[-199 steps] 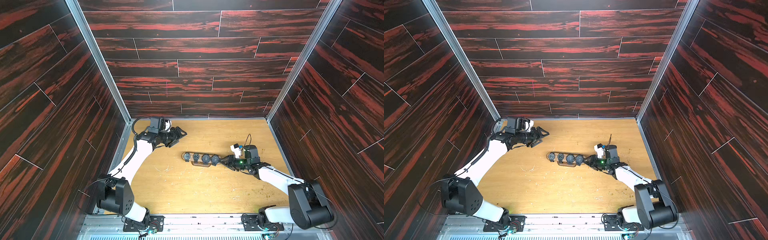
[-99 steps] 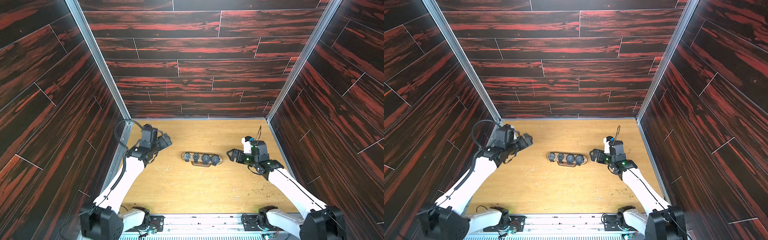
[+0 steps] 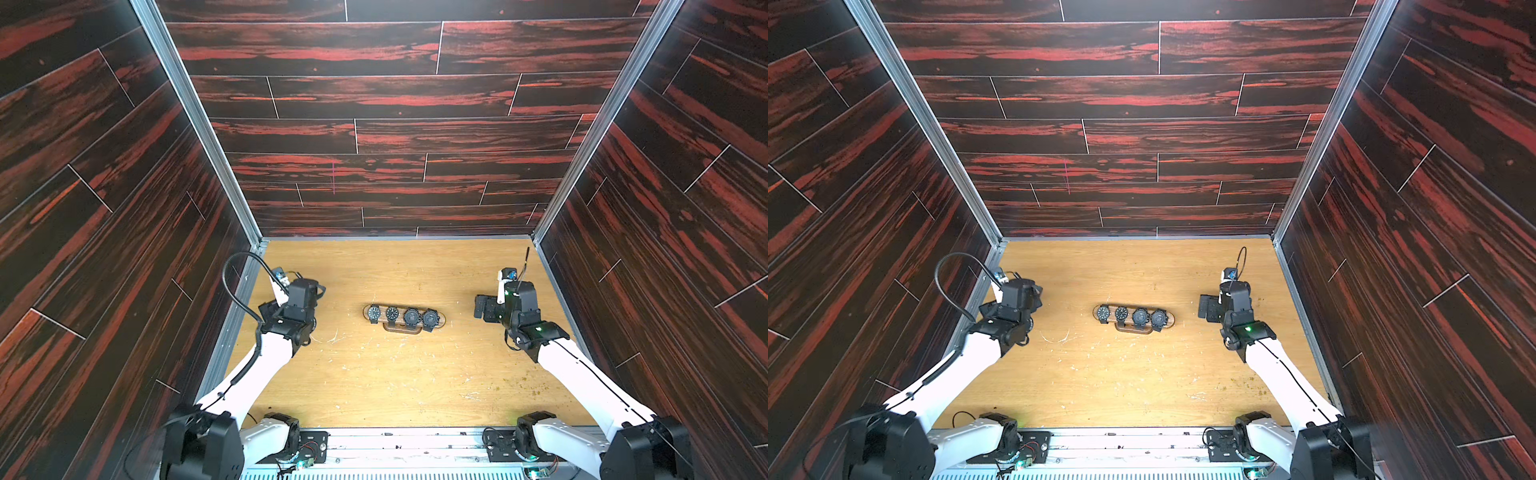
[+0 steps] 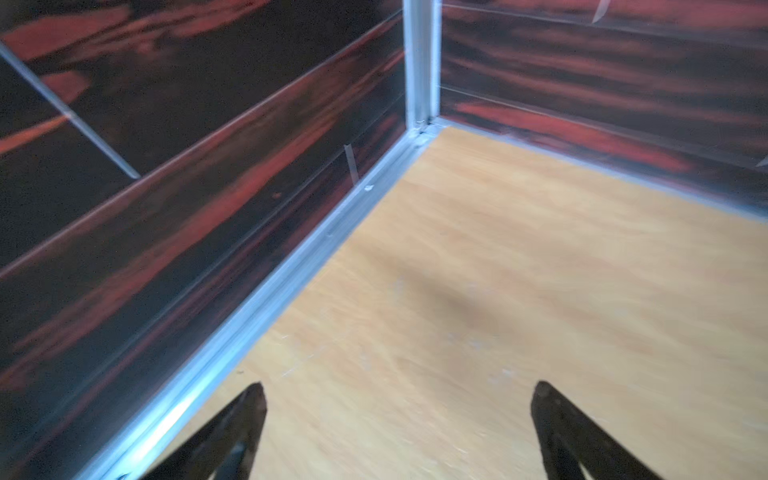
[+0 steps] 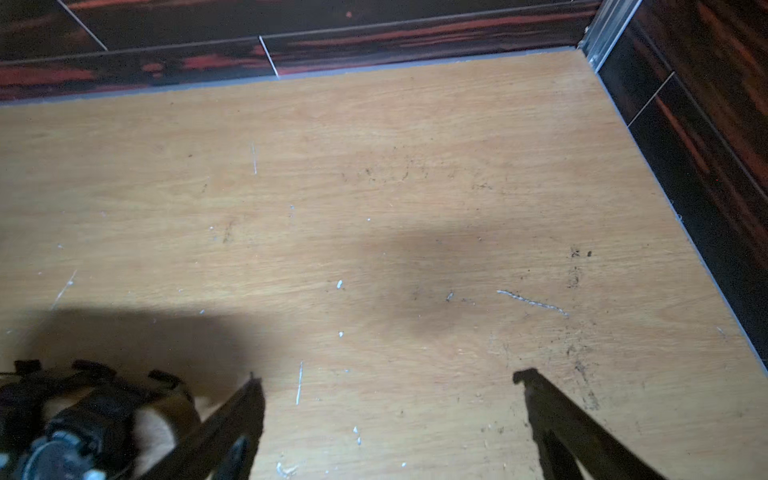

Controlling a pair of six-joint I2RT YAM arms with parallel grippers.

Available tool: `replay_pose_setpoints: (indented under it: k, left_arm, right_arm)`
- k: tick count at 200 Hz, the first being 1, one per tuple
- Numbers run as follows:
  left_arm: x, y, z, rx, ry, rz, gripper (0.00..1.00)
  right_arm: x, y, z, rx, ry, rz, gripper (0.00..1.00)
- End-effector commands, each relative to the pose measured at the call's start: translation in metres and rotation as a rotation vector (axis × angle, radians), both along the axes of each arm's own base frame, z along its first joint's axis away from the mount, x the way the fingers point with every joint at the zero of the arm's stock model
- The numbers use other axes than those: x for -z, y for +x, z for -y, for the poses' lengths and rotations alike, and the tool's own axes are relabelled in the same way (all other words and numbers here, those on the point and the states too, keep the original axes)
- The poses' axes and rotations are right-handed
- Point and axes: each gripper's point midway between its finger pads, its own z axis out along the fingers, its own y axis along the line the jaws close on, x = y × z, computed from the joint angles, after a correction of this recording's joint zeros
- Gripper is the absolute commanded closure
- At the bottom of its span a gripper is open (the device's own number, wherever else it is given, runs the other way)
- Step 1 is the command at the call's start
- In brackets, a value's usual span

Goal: Place watch on stand
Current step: Reset both arms

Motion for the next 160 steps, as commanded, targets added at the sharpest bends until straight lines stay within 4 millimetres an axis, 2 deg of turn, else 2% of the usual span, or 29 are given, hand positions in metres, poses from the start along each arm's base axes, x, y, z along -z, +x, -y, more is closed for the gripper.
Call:
replay_pose_setpoints:
  k: [1,28,41,62,84,93,103,126,140,160]
  left_arm:
    - [0.002,0.004,-0.011,-0.038,0.089,0.061,0.0]
    - [0.015,0.02,-0.005,0.022,0.129,0.034,0.0]
    - [0.026,0.028,-0.001,0.064,0.151,0.031,0.0]
    - [0.052,0.037,-0.002,0.085,0.191,-0.021,0.0]
    - [0.055,0.05,0.007,0.184,0.182,0.002,0.0]
    - [0.053,0.054,0.004,0.191,0.173,0.025,0.0]
    - [0.059,0.057,-0.002,0.2,0.135,0.037,0.0]
    - [0.069,0.06,-0.022,0.194,0.003,0.075,0.0]
    - [0.07,0.056,-0.024,0.219,-0.046,0.125,0.0]
    - [0.076,0.053,-0.017,0.281,-0.065,0.168,0.0]
  right_arm:
    - [-0.017,0.006,0.014,0.03,-0.031,0.161,0.02]
    - [0.004,0.004,0.033,0.061,-0.168,0.198,0.02]
    - [0.013,0.003,0.041,0.084,-0.123,0.191,0.02]
    - [0.027,0.002,0.069,0.178,-0.046,0.19,0.02]
    - [0.036,0.003,0.095,0.251,-0.024,0.217,0.02]
    - [0.041,0.004,0.105,0.278,-0.04,0.221,0.02]
    - [0.047,0.007,0.113,0.305,-0.03,0.224,0.02]
    - [0.06,0.022,0.109,0.252,0.033,0.201,0.02]
    - [0.055,0.034,0.101,0.202,0.049,0.24,0.02]
    - [0.051,0.048,0.098,0.17,0.05,0.284,0.02]
